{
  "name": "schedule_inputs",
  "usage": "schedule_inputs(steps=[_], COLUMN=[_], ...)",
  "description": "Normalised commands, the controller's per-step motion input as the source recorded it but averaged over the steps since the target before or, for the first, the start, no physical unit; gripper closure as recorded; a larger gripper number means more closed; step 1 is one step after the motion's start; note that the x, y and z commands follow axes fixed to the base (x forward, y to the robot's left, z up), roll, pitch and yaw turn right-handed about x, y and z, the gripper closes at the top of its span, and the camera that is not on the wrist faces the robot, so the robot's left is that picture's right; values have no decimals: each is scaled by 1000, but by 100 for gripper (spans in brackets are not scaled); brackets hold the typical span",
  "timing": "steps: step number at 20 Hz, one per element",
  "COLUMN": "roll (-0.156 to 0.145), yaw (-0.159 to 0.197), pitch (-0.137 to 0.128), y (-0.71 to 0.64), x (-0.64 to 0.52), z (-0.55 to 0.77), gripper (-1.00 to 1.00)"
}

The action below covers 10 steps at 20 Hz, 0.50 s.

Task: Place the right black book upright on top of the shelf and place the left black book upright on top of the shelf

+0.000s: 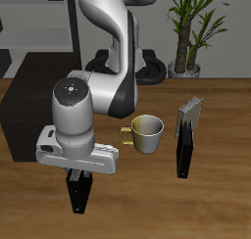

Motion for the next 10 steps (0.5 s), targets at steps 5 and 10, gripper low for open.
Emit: schedule_inputs(steps=[5,10], roll=[-10,-20], yaw=[9,-20], pitch=[-29,-48], y=[-79,-6], x=[-115,-184], z=[301,510], gripper=[100,100])
